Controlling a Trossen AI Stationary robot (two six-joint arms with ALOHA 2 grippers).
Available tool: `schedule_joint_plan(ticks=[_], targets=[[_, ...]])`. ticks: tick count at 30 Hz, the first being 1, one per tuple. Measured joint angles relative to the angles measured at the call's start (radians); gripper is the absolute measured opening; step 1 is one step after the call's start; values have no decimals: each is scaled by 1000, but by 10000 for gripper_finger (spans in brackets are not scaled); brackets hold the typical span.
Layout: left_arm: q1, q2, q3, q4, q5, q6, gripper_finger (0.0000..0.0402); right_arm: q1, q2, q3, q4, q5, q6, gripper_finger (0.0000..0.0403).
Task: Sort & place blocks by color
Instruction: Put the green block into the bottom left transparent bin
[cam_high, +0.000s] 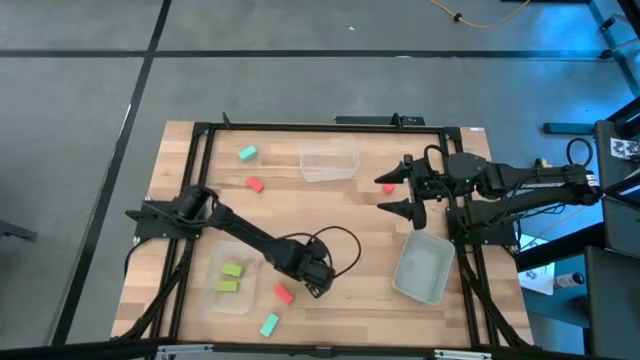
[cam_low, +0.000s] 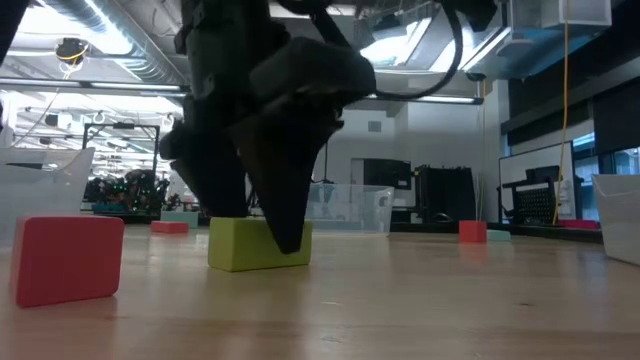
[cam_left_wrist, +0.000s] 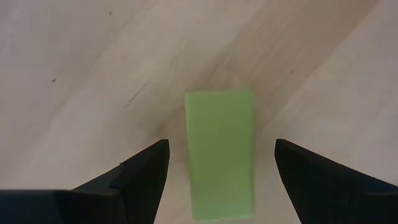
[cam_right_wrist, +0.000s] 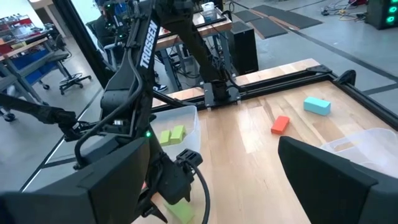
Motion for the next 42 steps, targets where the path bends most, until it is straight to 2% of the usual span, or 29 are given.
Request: schedule_joint_plan(ticks=[6,9,13,17,23,27,30,33,35,36,39,42], targets=[[0,21,2,25,18,16,260,0,0,0,0,9,0,359],[-1,22,2,17,17,27,215,0,0,0,0,10,0,359],[-2,18,1,13,12,60,122,0,0,0,0,10,5,359],[-23,-7,-2,-4,-36,130,118,0,0,0,0,10,6,359],[-79,-181,-1,-106,-227,190,118,0,0,0,0,10,14,359],[-138,-380,-12,-108,-463,267,118,3,10,0,1,-2,34,359],[-163,-542,-70,-67,-630,372,118,14,27,0,20,-24,52,359],[-147,-728,-188,11,-706,482,118,27,46,0,46,-27,95,359],[-119,-862,-305,124,-687,574,118,36,59,-1,66,-26,114,359],[-97,-929,-373,213,-643,622,118,41,67,-1,90,-21,124,359],[-7,-1103,-587,542,-439,769,118,50,94,-1,170,-10,136,359],[94,-1218,-754,827,-276,826,118,50,117,-1,260,8,140,359]])
